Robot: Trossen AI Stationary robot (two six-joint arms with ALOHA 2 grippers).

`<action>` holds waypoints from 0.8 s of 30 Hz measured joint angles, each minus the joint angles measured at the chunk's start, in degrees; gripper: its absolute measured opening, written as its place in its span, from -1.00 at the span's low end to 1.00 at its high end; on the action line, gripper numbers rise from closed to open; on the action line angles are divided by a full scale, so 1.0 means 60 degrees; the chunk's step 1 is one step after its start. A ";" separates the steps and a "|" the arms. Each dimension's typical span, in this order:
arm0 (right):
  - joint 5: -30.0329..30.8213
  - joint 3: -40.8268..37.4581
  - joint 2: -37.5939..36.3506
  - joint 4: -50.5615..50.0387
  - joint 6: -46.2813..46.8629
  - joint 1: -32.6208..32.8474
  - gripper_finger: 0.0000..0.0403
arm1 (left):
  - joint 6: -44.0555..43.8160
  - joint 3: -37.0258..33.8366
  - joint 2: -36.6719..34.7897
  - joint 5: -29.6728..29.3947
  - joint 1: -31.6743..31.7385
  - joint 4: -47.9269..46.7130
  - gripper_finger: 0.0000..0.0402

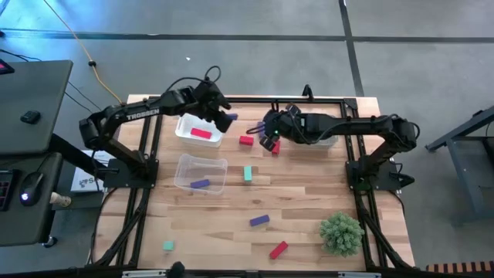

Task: Sort & place blocks by color
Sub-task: Put the purple block into the transparent bin

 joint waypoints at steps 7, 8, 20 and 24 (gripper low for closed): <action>-0.0004 0.0000 0.0000 0.0007 0.0229 -0.0432 -0.14 | 0.1073 0.0000 -0.0598 -0.0957 0.0670 -0.1511 -0.79; 0.0000 0.0000 0.0000 0.0007 0.0229 -0.0484 -0.14 | 0.1183 0.0000 -0.0660 -0.1042 0.0723 -0.1689 -0.79; 0.0000 0.0000 0.0000 0.0011 0.0611 -0.1219 -0.14 | 0.2197 0.0000 -0.1320 -0.1320 0.0915 -0.2295 -0.79; -0.0040 -0.0004 0.0000 0.0011 0.0541 -0.1634 -0.14 | 0.2446 0.0000 -0.1691 -0.1105 0.0915 -0.2565 -0.79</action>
